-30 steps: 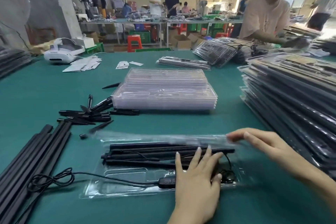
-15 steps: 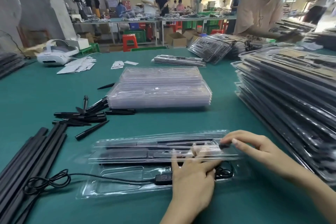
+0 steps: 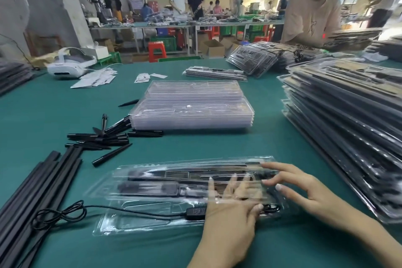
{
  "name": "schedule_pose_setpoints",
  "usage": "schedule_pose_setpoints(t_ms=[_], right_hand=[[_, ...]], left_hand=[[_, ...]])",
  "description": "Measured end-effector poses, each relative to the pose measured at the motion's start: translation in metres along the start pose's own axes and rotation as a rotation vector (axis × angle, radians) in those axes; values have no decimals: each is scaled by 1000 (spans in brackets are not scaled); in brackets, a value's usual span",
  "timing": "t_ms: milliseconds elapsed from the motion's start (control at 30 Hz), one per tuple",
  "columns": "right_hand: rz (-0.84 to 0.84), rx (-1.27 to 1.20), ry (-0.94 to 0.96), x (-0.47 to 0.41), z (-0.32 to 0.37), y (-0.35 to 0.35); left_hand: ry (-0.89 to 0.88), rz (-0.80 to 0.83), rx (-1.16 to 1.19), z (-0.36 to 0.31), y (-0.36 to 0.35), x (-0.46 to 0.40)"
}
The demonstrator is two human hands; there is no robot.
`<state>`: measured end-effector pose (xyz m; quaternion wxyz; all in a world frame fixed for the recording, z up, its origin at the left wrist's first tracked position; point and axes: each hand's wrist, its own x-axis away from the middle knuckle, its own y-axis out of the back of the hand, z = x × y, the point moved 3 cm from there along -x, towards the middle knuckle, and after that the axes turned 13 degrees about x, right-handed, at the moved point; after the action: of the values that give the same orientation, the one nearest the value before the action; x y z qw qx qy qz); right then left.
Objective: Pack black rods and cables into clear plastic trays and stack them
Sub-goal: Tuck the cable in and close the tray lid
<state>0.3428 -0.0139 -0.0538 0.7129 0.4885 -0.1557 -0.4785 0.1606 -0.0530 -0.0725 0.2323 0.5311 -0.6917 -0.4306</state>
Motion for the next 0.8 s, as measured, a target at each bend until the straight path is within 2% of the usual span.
schedule_pose_setpoints(t_ms=[33,133,267,367,433,500,600,700,800], right_hand=[[9,44,22,1,1,-2],[-9,173,96,7,3,-11],[-50,223,125,12,4,-19],[-51,259,146,10,4,-18],[-51,276,163,10,3,-19],[-50,253,151,12,0,-20],[-49,213,124,12,-3,-20],[-49,208,118,12,-3,-22],[-43,214,127,11,0,-22]], left_hand=[[-26,17,-108,1,1,3],[6,170,-239,-3,-1,12],[-58,207,-275,4,1,17],[-135,268,-304,6,11,16],[-288,284,-356,9,14,17],[-296,218,-401,10,16,17],[-151,219,-320,12,17,29],[-139,168,-351,17,15,41],[-180,23,-439,22,13,52]])
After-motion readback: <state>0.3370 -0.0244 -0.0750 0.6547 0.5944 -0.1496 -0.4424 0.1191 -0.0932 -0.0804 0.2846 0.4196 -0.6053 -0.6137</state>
